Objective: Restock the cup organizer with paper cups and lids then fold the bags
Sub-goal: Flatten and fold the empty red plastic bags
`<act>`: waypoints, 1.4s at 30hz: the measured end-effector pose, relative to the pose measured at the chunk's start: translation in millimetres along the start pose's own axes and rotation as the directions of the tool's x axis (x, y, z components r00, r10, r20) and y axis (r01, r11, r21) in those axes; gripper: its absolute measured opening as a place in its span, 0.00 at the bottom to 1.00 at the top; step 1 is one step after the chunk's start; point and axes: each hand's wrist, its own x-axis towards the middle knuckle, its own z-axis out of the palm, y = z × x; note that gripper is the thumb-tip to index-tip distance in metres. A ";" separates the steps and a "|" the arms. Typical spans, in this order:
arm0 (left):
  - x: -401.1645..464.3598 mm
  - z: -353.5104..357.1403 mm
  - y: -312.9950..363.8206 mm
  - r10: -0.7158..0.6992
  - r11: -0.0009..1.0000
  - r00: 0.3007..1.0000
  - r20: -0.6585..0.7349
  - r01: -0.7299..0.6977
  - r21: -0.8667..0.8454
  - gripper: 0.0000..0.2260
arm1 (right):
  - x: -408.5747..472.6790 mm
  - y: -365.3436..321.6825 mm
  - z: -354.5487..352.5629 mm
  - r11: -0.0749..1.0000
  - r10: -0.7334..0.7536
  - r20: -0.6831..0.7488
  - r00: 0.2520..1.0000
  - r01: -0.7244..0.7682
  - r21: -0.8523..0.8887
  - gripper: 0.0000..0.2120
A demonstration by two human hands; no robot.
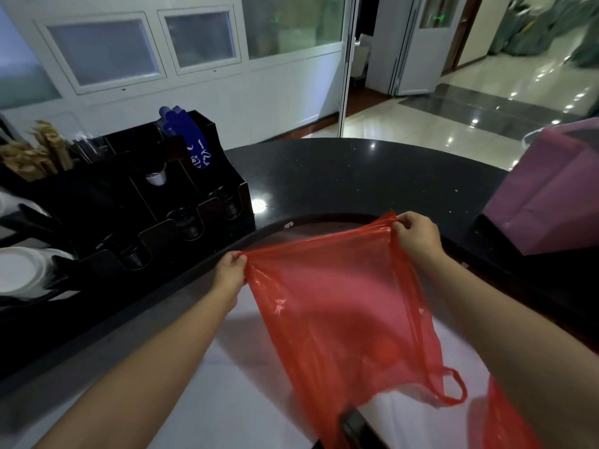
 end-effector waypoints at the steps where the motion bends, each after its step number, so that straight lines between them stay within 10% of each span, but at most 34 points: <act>1: -3.7 4.9 8.0 0.037 0.999 0.999 -0.024 -0.037 0.029 0.08 | 0.1 0.9 -3.3 1.000 0.004 -0.017 1.000 -0.004 -0.016 0.07; 12: -21.0 18.7 47.0 0.484 0.719 0.873 -0.059 -0.357 0.596 0.07 | -14.3 26.9 -7.6 0.996 0.051 -0.011 0.999 -0.052 -0.075 0.08; 18: -4.9 27.9 20.2 0.417 0.571 0.907 0.057 -0.310 0.760 0.08 | -18.0 66.8 15.6 0.978 0.150 0.120 0.981 -0.129 -0.166 0.07; 31: 67.0 54.3 -79.5 0.234 0.628 0.966 0.111 -0.238 0.741 0.12 | -19.9 139.9 106.9 0.961 0.248 0.108 0.963 -0.230 -0.155 0.15; 37: 56.9 92.0 -103.3 0.449 0.235 0.798 0.401 -0.539 0.809 0.16 | -33.3 114.9 150.8 0.919 -0.088 0.119 0.989 0.127 -0.373 0.24; 42: 24.9 117.1 -138.6 0.210 0.072 0.793 0.572 -0.596 0.800 0.26 | -79.5 78.5 209.4 0.884 -0.203 0.488 0.849 0.373 -0.282 0.28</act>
